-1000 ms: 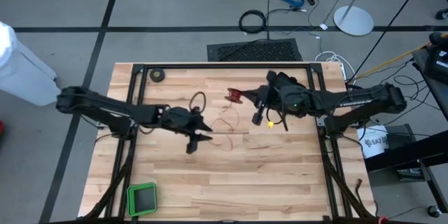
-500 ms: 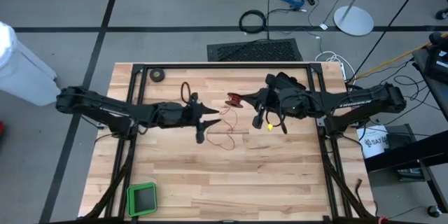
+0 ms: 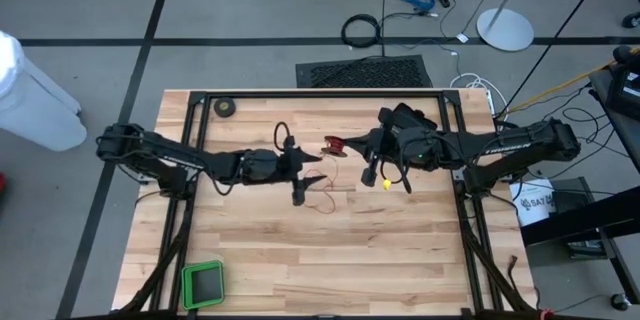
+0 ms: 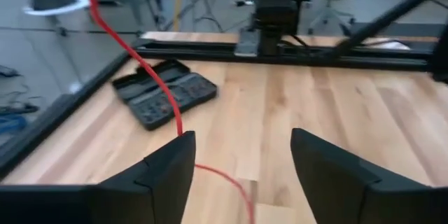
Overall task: Coil cords
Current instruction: Uncoil the red wire from the spool
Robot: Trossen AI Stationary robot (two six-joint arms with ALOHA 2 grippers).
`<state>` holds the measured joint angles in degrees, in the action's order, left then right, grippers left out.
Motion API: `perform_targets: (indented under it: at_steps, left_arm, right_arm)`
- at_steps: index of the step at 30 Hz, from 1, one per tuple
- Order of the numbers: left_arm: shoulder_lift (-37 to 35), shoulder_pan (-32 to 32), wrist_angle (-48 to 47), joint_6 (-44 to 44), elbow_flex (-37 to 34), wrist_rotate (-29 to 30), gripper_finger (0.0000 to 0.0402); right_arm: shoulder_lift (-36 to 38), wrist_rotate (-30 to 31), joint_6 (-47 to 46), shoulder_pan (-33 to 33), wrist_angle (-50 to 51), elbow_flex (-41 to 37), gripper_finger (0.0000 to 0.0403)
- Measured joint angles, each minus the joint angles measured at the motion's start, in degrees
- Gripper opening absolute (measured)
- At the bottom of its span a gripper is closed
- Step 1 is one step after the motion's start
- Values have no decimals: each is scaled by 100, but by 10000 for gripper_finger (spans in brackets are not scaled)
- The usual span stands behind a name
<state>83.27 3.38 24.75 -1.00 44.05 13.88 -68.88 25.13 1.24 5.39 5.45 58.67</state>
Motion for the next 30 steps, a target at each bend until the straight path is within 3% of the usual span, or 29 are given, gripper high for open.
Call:
perform_targets:
  at_steps: [15,30]
  left_arm:
    - [3,371,426,268,0,557,249]
    - [117,300,339,296,0,1011,237]
  right_arm:
    - [0,7,7,-2,85,0,0]
    - [0,14,7,-2,-53,-2,0]
